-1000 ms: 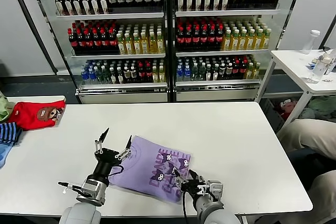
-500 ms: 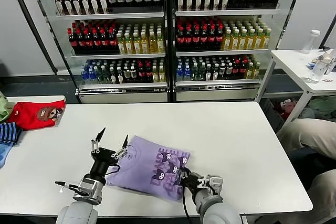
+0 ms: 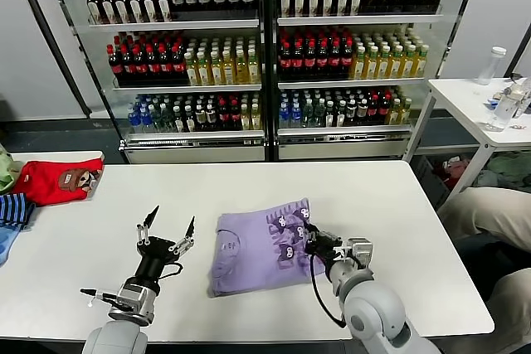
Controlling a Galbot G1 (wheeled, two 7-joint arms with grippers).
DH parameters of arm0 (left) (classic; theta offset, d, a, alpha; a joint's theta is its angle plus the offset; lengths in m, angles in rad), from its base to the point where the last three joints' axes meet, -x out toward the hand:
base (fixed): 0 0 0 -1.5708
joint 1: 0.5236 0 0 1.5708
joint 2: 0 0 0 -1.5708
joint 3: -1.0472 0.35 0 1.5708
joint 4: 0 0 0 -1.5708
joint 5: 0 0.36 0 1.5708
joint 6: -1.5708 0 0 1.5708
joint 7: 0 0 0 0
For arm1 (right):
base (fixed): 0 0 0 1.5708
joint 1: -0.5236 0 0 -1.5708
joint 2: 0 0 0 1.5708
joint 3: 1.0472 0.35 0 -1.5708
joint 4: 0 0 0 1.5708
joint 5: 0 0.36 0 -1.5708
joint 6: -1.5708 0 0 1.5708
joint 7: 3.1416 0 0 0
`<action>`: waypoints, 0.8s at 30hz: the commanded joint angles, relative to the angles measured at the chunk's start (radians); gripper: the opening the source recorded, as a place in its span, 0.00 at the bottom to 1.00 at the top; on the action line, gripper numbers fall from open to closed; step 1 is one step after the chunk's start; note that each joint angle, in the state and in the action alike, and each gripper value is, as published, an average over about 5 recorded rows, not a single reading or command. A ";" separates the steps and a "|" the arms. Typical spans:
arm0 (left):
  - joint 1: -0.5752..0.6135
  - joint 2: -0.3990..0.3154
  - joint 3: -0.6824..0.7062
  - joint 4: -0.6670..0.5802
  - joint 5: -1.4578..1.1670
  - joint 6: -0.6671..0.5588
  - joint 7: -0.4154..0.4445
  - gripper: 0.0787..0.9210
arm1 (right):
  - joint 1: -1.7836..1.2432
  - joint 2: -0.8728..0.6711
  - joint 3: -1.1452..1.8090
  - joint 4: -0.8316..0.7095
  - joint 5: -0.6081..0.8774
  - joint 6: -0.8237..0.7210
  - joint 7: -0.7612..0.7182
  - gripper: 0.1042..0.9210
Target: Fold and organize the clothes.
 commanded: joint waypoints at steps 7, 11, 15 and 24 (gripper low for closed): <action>0.002 -0.004 -0.013 0.022 -0.032 -0.046 0.001 0.88 | -0.022 -0.070 0.093 0.009 -0.270 0.025 -0.166 0.20; -0.023 -0.014 -0.005 0.026 -0.033 -0.062 0.000 0.88 | -0.048 -0.072 0.134 0.038 -0.304 0.063 -0.148 0.33; -0.047 -0.021 0.009 0.046 -0.032 -0.089 0.002 0.88 | -0.073 -0.064 0.154 0.047 -0.336 0.092 -0.133 0.47; -0.101 -0.014 0.030 0.093 -0.028 -0.135 0.004 0.88 | -0.077 -0.043 0.250 0.001 -0.464 0.191 -0.157 0.79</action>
